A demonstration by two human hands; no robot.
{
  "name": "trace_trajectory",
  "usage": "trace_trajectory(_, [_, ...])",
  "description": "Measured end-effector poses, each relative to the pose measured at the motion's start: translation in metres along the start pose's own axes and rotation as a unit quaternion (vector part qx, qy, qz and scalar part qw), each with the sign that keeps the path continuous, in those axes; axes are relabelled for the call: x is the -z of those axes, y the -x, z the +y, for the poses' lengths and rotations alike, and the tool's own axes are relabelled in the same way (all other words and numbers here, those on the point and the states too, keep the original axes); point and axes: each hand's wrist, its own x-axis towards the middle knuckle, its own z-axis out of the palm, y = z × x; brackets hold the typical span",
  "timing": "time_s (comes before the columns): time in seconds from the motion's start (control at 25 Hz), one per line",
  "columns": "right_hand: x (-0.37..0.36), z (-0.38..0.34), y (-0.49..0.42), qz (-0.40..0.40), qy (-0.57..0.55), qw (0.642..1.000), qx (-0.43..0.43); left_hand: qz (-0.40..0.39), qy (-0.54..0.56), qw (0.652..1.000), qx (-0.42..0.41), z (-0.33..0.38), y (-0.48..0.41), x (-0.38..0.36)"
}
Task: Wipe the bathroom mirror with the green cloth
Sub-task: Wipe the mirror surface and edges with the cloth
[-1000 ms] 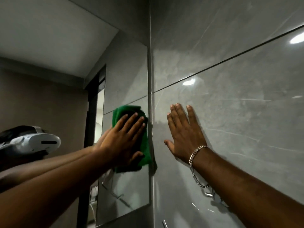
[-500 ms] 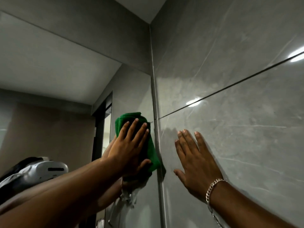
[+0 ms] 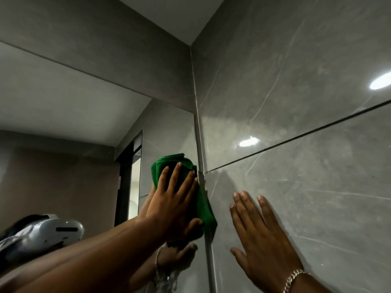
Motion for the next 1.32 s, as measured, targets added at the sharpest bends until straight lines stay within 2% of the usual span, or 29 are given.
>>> trace_trajectory(0.16, [0.012, 0.006, -0.002, -0.033, -0.078, 0.996, -0.013, 0.043, -0.008, 0.998, 0.045, -0.017, -0.053, 0.008])
trace_trajectory(0.52, [-0.003, 0.003, 0.001, 0.015, -0.012, 1.0, -0.017, 0.112, -0.048, 0.986, 0.112, -0.06, -0.141, 0.015])
trace_trajectory(0.76, [-0.009, 0.003, -0.001, 0.04, -0.005, 0.999, -0.02, 0.119, -0.032, 0.977, 0.172, -0.098, -0.17, 0.031])
trace_trajectory(0.96, [-0.009, 0.003, 0.002, 0.042, -0.029, 0.998, -0.025, 0.135, -0.024, 0.978, 0.156, -0.104, -0.148, 0.034])
trace_trajectory(1.12, [0.007, 0.0, 0.0, 0.05, -0.085, 0.994, -0.044, 0.124, -0.029, 0.985, 0.118, -0.111, -0.094, 0.038])
trace_trajectory(1.2, [0.023, -0.008, -0.008, 0.06, -0.161, 0.982, -0.079, 0.095, 0.004, 0.99, 0.109, -0.116, -0.07, 0.042])
trace_trajectory(1.32, [0.053, -0.027, -0.045, 0.056, -0.355, 0.924, -0.131, 0.064, 0.087, 0.991, 0.082, -0.121, -0.053, 0.052])
